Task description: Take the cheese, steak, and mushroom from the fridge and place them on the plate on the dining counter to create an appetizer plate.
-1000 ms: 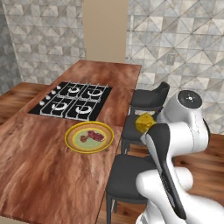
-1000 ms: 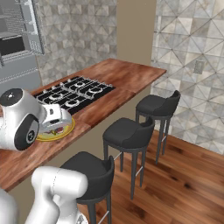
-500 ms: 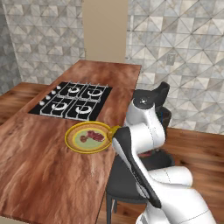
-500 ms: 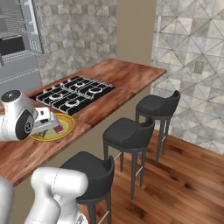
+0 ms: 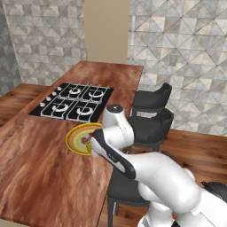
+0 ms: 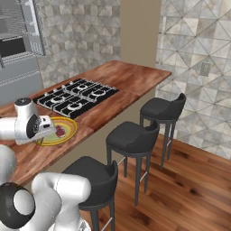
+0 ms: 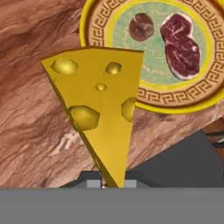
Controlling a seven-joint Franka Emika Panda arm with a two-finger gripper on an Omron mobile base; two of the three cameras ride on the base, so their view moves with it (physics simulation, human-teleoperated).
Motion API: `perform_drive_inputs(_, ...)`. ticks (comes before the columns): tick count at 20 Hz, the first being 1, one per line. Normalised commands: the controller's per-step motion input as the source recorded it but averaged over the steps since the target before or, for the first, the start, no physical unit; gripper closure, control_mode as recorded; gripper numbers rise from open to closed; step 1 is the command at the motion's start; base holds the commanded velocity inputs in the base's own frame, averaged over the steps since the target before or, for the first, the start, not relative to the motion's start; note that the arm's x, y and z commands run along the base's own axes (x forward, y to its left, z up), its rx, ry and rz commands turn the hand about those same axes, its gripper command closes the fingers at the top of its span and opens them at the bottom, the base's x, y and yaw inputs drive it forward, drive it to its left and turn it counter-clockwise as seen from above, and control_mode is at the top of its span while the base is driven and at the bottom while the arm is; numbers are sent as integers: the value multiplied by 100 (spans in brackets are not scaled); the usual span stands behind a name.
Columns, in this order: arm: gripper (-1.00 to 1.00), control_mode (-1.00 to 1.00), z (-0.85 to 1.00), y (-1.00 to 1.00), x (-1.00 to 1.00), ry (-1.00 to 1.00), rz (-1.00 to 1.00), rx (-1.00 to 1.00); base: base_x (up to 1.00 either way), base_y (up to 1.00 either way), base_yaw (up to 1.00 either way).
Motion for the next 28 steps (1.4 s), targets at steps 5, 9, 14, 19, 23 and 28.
perform_drive_inputs(5, 100, -100, -43, 49, 90, 8, 10, 0, 0, 0, 0)
perform_drive_inputs(9, 100, -100, -29, 19, 51, -10, 2, -1, 0, 0, 0)
perform_drive_inputs(14, 100, -100, -19, 3, 9, -26, 0, -4, 0, 0, 0)
perform_drive_inputs(19, 100, -100, -6, 2, 28, -13, 0, 0, 0, 0, 0)
perform_drive_inputs(23, 100, -100, -6, 0, 56, -2, 0, 0, 0, 0, 0)
perform_drive_inputs(28, 100, -100, -24, 1, 74, 5, 0, 0, 0, 0, 0)
